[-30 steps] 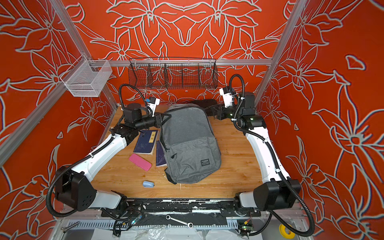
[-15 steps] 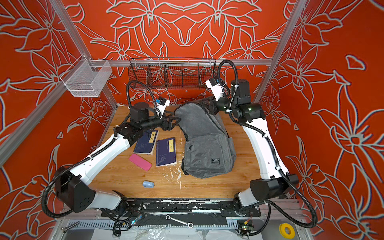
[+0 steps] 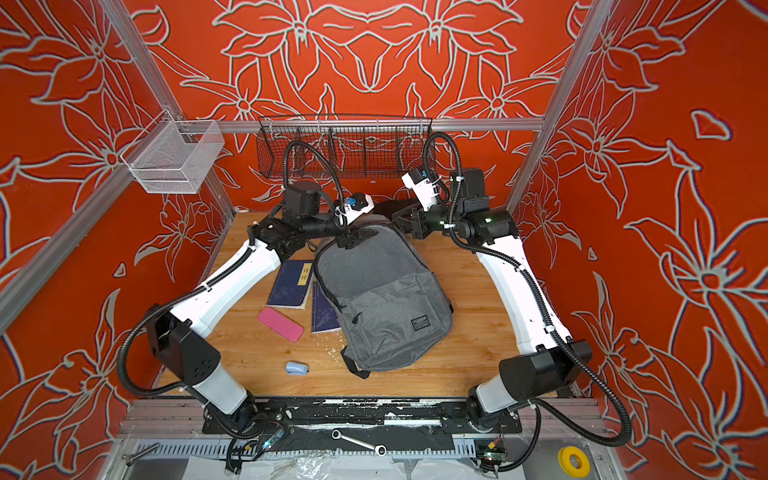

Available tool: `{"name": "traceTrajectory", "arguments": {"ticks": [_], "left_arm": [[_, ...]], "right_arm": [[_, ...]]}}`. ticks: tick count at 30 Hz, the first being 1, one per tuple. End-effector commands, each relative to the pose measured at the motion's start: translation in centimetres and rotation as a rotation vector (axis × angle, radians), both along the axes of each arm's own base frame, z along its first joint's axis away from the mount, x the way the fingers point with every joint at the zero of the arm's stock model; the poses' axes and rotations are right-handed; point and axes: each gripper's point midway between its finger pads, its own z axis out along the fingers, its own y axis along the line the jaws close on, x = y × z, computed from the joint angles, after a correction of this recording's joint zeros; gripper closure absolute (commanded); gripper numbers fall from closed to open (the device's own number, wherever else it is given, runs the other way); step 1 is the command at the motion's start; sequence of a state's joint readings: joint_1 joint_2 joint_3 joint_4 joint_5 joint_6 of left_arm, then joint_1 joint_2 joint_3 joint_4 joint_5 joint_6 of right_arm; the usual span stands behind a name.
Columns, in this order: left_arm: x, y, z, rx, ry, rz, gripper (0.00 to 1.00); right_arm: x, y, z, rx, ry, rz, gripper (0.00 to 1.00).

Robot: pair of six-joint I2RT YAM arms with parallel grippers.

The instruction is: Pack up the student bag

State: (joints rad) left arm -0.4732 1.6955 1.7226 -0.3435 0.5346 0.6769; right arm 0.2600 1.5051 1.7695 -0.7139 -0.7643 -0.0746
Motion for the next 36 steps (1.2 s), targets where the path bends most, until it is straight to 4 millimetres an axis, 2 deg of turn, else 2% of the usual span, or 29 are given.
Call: {"name": "traceTrajectory", "arguments": {"ticks": [1, 4, 6, 8, 9, 14, 18, 24, 28, 32, 36], "left_arm": [[-1.2, -0.9, -0.1, 0.052, -0.006, -0.114, 0.36], [-1.0, -1.2, -0.2, 0.062, 0.031, -0.128, 0.57], [-0.9, -1.4, -0.2, 0.060, 0.041, -0.133, 0.75], [-0.8, -1.4, 0.0, 0.050, 0.054, -0.123, 0.98], [-0.5, -1.3, 0.2, 0.043, 0.062, -0.107, 1.00], [0.6, -0.5, 0.6, 0.002, 0.137, -0.047, 1.00], [1.7, 0.5, 1.1, -0.052, 0.186, 0.012, 1.00], [3.6, 3.9, 3.0, -0.161, 0.220, 0.151, 1.00], [4.2, 6.0, 4.4, -0.255, 0.235, 0.221, 1.00], [5.1, 8.7, 5.0, -0.336, 0.247, 0.314, 1.00], [5.8, 10.7, 4.9, -0.393, 0.292, 0.391, 1.00]], "right_arm": [[-0.2, 0.9, 1.5, 0.030, -0.047, 0.046, 1.00], [0.0, 1.1, 1.7, 0.040, -0.049, 0.043, 1.00], [0.2, 1.1, 1.8, 0.047, -0.051, 0.039, 1.00], [0.5, 0.9, 1.9, 0.045, -0.052, 0.016, 1.00], [0.6, 0.8, 1.9, 0.041, -0.055, 0.007, 1.00], [0.5, 0.0, 2.1, 0.024, -0.077, -0.043, 1.00], [0.7, -1.0, 1.3, 0.007, -0.065, -0.080, 1.00], [1.0, -3.0, -1.1, 0.012, 0.012, -0.148, 1.00], [1.6, -5.2, -3.0, 0.032, 0.070, -0.232, 1.00], [1.8, -6.9, -3.9, 0.035, 0.106, -0.275, 1.00], [1.9, -7.7, -4.9, 0.029, 0.136, -0.288, 1.00]]}}
